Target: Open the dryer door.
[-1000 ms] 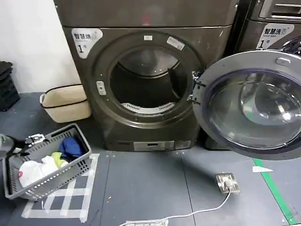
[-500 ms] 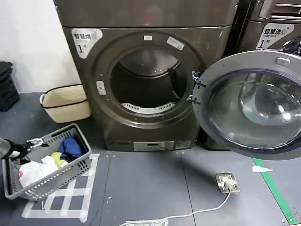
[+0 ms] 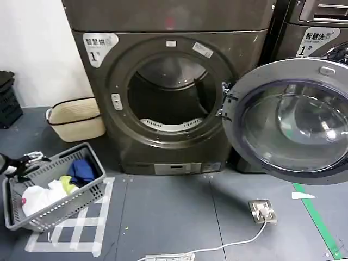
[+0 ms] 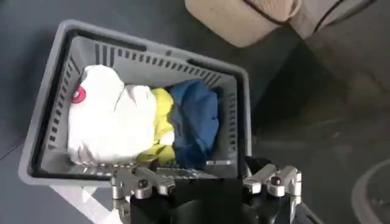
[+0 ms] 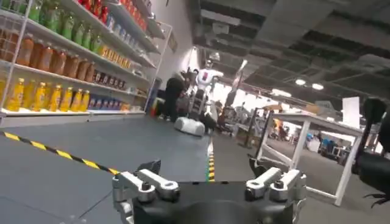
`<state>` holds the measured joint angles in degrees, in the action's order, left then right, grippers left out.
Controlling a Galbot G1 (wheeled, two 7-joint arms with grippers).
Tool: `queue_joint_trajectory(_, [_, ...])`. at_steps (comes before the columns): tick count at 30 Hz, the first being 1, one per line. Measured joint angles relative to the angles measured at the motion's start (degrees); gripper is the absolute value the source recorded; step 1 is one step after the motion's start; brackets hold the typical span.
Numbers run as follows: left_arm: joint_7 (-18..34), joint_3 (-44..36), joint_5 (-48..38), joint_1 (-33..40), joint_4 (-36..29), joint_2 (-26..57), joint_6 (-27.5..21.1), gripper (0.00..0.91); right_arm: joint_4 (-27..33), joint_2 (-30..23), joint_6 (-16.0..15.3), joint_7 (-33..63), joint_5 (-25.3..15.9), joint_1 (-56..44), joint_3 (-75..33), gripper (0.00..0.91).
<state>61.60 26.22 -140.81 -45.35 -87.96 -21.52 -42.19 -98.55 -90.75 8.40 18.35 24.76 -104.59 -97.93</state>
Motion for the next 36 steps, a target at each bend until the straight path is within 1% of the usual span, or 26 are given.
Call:
queue_joint_trajectory(7, [0.0, -1.5, 0.2, 2.7, 2.3, -0.2, 0.0, 0.907, 0.5, 0.1, 0.5, -0.1, 0.2, 0.0, 0.1, 0.907])
queue_joint_trajectory(20, [0.0, -3.0, 0.6, 4.8, 5.0, -1.1, 0.0, 0.907, 0.9, 0.0, 1.3, -0.2, 0.1, -0.2, 0.1, 0.907])
queue_joint_trajectory(24, [-0.1, -4.0, 1.9, 5.6, 5.7, -1.7, 0.0, 0.907, 1.1, 0.0, 1.8, -0.3, 0.2, -0.2, 0.1, 0.907])
queue_joint_trajectory(29, [-0.4, -4.9, 3.4, 6.3, 6.4, -1.9, 0.0, 0.907, 1.0, -0.1, 1.1, -0.3, 0.6, -0.2, -0.4, 0.907])
queue_joint_trajectory(36, [-0.8, -5.4, 5.1, 6.2, 6.5, -2.0, 0.0, 0.907, 1.0, -0.2, 1.0, -0.4, 0.6, -0.2, -0.4, 0.907])
